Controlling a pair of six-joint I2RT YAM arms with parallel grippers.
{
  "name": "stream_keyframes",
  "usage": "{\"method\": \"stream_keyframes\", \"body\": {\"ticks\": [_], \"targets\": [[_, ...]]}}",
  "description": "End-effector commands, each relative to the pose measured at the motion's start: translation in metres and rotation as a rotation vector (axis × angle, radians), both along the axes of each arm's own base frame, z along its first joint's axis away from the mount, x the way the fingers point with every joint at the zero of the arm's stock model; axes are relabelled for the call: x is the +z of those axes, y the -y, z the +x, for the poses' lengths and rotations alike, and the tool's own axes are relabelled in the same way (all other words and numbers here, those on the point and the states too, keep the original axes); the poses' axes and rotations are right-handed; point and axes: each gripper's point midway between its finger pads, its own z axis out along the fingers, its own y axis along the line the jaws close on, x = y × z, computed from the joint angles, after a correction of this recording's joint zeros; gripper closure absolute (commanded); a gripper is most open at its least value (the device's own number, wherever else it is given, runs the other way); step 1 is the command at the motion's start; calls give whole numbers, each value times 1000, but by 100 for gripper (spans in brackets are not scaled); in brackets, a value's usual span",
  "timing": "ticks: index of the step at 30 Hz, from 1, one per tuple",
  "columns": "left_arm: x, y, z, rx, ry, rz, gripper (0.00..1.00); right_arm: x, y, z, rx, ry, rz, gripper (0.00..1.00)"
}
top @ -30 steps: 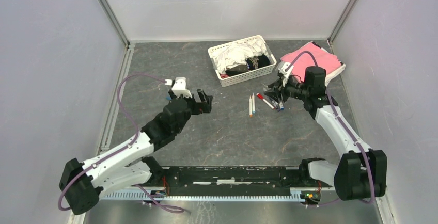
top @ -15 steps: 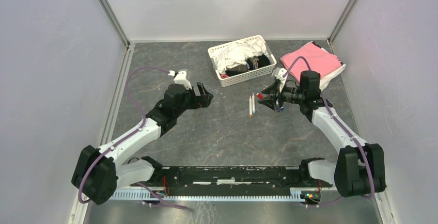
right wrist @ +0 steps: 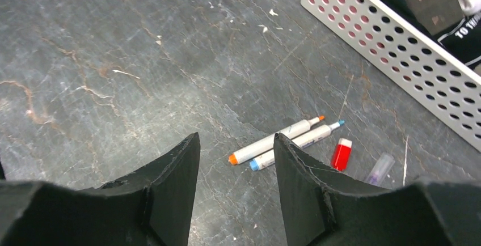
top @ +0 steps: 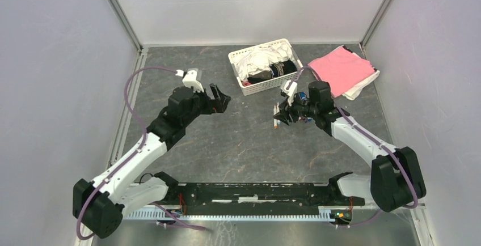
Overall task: Insert the pens into the pen caps
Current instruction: Pick up the pen from the center of the board.
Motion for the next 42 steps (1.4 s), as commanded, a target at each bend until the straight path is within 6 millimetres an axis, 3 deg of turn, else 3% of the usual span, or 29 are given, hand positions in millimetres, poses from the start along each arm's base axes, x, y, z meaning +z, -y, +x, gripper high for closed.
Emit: {"method": "stream_keyframes", "body": {"ticks": [1, 11, 24, 34, 42], "targets": [[32, -22, -7, -1, 62, 130, 0, 10, 1, 23, -124, 35, -29, 44], [16, -79, -32, 128, 67, 319, 0, -16, -4, 30, -228, -48, -86, 44], [8, -82, -31, 159, 33, 319, 0, -32, -2, 43, -399, -123, -119, 44], [9, -84, -32, 166, 35, 316, 0, -55, 2, 44, -514, -209, -137, 58], [10, -83, -33, 164, 38, 314, 0, -69, -9, 47, -506, -246, -140, 65]]}}
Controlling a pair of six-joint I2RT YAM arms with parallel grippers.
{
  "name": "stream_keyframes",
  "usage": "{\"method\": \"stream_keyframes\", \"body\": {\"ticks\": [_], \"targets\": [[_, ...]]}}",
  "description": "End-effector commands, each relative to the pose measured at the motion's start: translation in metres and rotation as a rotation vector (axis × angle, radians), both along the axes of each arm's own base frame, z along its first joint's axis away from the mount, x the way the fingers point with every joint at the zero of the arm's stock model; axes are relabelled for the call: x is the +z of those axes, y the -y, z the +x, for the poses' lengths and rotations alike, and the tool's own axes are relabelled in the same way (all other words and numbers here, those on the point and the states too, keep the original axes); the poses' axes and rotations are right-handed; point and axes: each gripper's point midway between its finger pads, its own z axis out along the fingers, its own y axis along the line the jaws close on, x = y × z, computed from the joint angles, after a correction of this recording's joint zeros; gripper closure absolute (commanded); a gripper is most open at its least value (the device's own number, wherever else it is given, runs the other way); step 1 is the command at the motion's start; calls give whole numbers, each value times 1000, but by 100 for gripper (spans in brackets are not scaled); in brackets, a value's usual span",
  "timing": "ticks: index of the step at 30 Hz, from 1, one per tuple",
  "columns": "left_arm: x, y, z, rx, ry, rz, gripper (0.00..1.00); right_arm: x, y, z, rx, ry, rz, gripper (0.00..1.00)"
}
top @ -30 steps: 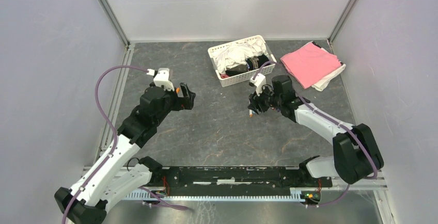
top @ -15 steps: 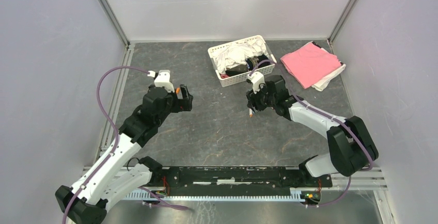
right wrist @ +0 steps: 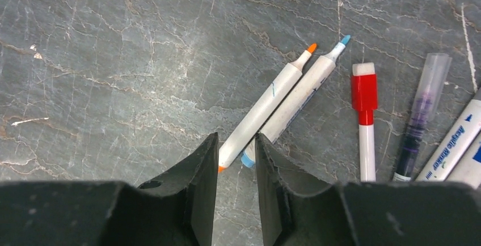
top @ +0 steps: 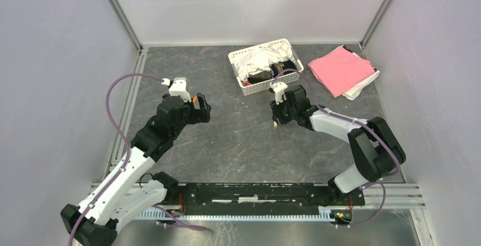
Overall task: Insert the pens into the pen caps
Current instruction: Pick up the pen from the center of the board.
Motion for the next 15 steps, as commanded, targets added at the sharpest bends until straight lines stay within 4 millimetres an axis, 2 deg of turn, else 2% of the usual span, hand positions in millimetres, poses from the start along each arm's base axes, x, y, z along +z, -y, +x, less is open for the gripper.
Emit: {"method": "stream_keyframes", "body": {"ticks": [1, 15], "targets": [[4, -5, 1, -7, 28, 38, 0, 17, -13, 23, -31, 58, 35, 65], [5, -5, 0, -12, 32, 34, 0, -8, -6, 28, -71, 14, -29, 66]]}}
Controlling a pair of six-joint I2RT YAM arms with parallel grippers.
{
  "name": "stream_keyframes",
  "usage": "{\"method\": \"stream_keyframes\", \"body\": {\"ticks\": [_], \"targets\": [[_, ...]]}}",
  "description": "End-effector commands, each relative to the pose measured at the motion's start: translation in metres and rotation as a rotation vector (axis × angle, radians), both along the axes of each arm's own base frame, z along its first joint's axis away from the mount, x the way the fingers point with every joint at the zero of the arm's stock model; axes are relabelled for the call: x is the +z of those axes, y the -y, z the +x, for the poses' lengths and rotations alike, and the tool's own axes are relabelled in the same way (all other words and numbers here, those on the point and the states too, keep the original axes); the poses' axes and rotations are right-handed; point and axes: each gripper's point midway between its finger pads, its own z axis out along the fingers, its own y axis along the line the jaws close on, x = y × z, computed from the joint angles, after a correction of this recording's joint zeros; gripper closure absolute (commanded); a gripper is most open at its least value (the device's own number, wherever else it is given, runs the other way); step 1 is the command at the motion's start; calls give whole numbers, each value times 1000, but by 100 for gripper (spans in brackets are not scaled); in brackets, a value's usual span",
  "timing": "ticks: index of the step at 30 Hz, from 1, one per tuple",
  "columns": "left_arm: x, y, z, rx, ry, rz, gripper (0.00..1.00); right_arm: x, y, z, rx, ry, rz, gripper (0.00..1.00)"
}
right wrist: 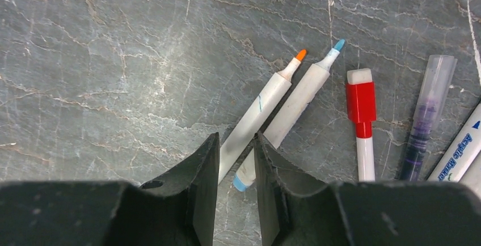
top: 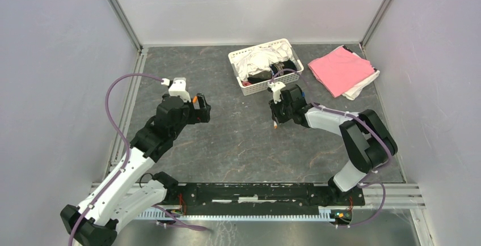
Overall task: Insert the pens into the pen caps
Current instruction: Pick up the pen from the center of the board.
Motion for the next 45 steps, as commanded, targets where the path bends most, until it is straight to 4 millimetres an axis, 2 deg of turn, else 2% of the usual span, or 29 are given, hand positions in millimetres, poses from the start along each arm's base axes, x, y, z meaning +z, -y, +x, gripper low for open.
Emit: {"method": "stream_keyframes", "body": {"ticks": [1, 15, 22, 26, 28, 31, 34, 36, 40, 41, 45], "targets": [[4, -4, 1, -11, 28, 37, 0, 10, -5, 15, -24, 41, 6, 66], [6, -4, 0, -15, 36, 31, 0, -21, -2, -2, 3, -55, -56, 63], [7, -3, 0, -22, 38, 28, 0, -21, -7, -7, 40, -67, -45, 72], [8, -1, -1, -33, 43, 19, 0, -15, -14, -10, 84, -65, -14, 79], [9, 2, -2, -45, 46, 8, 0, -11, -18, -12, 112, -59, 7, 87], [12, 9, -4, -79, 58, -27, 0, -5, -24, -14, 160, -41, 23, 90], [15, 23, -9, -114, 61, -127, 0, -1, -26, -15, 183, -29, 31, 92], [18, 40, -12, -161, 72, -246, 0, 5, -30, -15, 198, -14, 54, 93], [9, 71, -23, -237, 47, -504, 5, 18, -38, -20, 231, 3, 113, 95], [15, 76, -24, -250, 64, -566, 5, 19, -40, -22, 237, 0, 122, 96], [-3, 81, -28, -242, 67, -718, 5, 24, -46, -22, 252, 6, 160, 97]]}}
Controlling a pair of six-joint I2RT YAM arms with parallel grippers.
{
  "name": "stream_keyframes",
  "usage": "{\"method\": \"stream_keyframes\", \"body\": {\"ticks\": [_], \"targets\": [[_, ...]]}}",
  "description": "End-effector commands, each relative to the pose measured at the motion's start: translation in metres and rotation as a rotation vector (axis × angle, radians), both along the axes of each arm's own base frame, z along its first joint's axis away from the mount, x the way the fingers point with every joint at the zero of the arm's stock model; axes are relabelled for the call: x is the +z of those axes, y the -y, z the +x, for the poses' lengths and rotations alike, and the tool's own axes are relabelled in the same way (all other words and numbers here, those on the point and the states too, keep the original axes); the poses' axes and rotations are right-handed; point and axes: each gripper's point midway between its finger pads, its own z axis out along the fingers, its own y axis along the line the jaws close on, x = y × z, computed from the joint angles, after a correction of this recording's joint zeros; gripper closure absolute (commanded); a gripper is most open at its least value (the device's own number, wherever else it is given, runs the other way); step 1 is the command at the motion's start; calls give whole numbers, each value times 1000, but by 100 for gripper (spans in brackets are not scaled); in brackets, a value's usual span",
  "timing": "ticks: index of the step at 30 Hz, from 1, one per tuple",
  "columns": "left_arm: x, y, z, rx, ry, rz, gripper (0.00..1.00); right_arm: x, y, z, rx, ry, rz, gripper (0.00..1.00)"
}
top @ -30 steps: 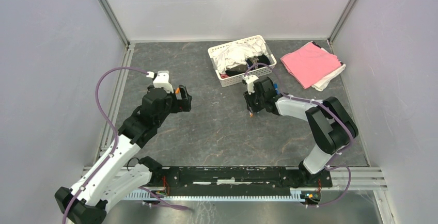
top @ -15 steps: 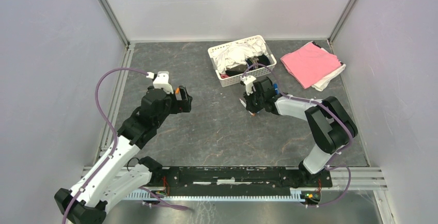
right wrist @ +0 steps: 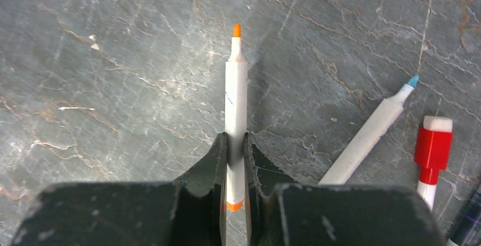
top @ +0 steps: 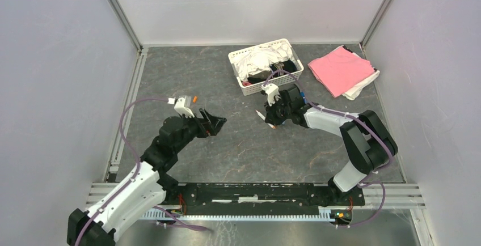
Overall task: Insert the pens into the pen caps
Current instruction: Pick up the pen from the center of the board.
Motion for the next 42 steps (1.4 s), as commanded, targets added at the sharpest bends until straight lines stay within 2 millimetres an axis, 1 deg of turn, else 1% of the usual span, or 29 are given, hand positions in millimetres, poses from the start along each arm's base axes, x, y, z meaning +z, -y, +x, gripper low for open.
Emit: {"method": "stream_keyframes", "body": {"ticks": [1, 6, 11, 12, 13, 14, 17, 21, 24, 29, 30, 31, 32, 33, 35, 38, 41, 42], "targets": [[26, 22, -3, -36, 47, -325, 5, 17, -15, -4, 48, 23, 86, 97], [4, 23, 4, 6, 19, -423, 4, 20, -22, -10, 60, -10, 139, 98], [-18, 34, 18, 26, -49, -472, 6, 21, -29, -18, 71, -62, 213, 99], [-17, 38, 21, 23, -41, -486, 6, 22, -31, -20, 75, -73, 231, 99], [-23, 42, 23, 23, -60, -483, 6, 23, -32, -21, 77, -80, 242, 99], [-21, 47, 26, 14, -51, -495, 6, 23, -32, -22, 76, -86, 253, 99], [-29, 66, 32, -5, -71, -486, 6, 27, -35, -25, 85, -104, 292, 99], [-47, 88, 41, -16, -115, -486, 6, 33, -39, -30, 101, -120, 334, 100], [-61, 101, 46, -19, -157, -523, 9, 36, -42, -33, 108, -128, 358, 100], [-69, 117, 56, -29, -179, -660, 15, 40, -45, -36, 118, -143, 385, 100], [-75, 120, 58, -28, -191, -683, 15, 39, -45, -37, 120, -146, 387, 100], [-70, 122, 59, -34, -187, -722, 14, 40, -46, -37, 120, -147, 389, 100], [-73, 124, 59, -40, -196, -748, 13, 40, -46, -37, 121, -150, 391, 100], [-79, 128, 59, -42, -210, -760, 13, 39, -46, -37, 121, -150, 391, 100], [-82, 131, 58, -48, -216, -778, 13, 39, -46, -38, 120, -154, 391, 100], [-85, 136, 54, -61, -227, -776, 18, 37, -46, -37, 117, -158, 388, 100], [-87, 139, 51, -66, -240, -779, 27, 37, -47, -38, 117, -168, 394, 100], [-89, 141, 50, -68, -248, -780, 32, 37, -47, -39, 120, -171, 397, 100]]}}
